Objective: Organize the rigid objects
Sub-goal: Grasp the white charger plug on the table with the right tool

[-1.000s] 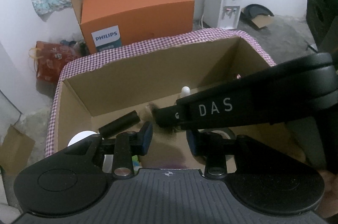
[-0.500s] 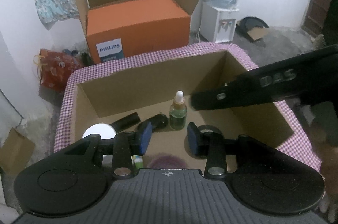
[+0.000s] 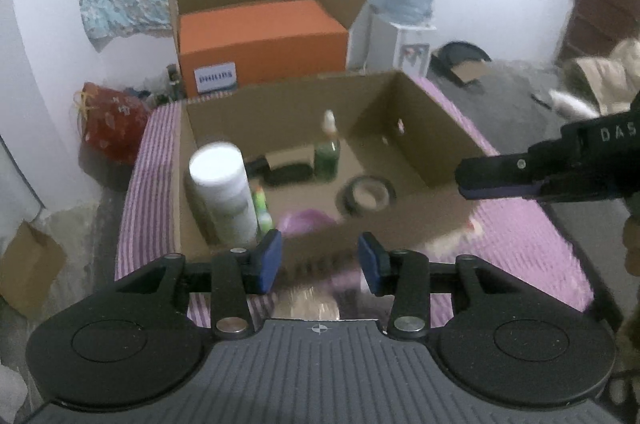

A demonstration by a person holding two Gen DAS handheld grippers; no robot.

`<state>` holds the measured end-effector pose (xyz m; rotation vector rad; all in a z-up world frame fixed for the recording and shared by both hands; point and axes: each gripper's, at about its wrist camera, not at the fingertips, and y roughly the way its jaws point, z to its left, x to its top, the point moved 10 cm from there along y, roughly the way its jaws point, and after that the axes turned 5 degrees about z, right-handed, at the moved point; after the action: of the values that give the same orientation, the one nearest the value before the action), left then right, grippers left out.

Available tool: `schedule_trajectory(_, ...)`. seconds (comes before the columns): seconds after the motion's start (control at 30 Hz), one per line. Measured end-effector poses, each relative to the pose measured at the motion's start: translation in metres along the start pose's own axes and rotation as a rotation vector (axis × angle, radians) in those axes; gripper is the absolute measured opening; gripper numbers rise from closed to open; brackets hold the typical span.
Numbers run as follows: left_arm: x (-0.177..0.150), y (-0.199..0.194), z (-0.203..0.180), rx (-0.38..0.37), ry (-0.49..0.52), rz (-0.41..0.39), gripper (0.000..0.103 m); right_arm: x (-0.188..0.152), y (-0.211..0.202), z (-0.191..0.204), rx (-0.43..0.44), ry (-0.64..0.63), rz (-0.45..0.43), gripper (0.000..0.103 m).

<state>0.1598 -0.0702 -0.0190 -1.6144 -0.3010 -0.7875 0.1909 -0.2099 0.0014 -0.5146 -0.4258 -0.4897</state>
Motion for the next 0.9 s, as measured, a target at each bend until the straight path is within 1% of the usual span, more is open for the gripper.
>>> schedule_trajectory(0.13, -0.031, 0.012, -0.006, 0.0, 0.008, 0.045, 0.042, -0.031, 0.002, -0.014, -0.001, 0.055, 0.015, 0.019)
schedule_trajectory(0.23, -0.047, 0.025, -0.016, -0.03, 0.015, 0.08, 0.042, -0.05, 0.008, -0.026, -0.039, 0.061, 0.025, 0.02)
schedule_trajectory(0.3, -0.052, 0.035, -0.025, -0.054, 0.029, 0.091, 0.042, -0.057, 0.017, -0.036, -0.079, 0.068, 0.042, 0.02)
schedule_trajectory(0.43, -0.053, 0.059, -0.041, -0.051, 0.097, 0.085, 0.042, -0.064, 0.035, -0.053, -0.153, 0.061, 0.073, 0.02)
schedule_trajectory(0.5, -0.05, 0.071, -0.046, -0.042, 0.125, 0.09, 0.042, -0.067, 0.044, -0.057, -0.169, 0.052, 0.092, 0.02)
schedule_trajectory(0.6, -0.048, 0.083, -0.052, -0.037, 0.159, 0.09, 0.042, -0.071, 0.053, -0.063, -0.169, 0.062, 0.12, 0.02)
schedule_trajectory(0.77, -0.044, 0.101, -0.057, -0.022, 0.205, 0.101, 0.042, -0.064, 0.062, -0.075, -0.163, 0.106, 0.116, 0.021)
schedule_trajectory(0.9, -0.043, 0.113, -0.059, -0.023, 0.212, 0.124, 0.043, -0.058, 0.065, -0.083, -0.152, 0.131, 0.118, 0.021)
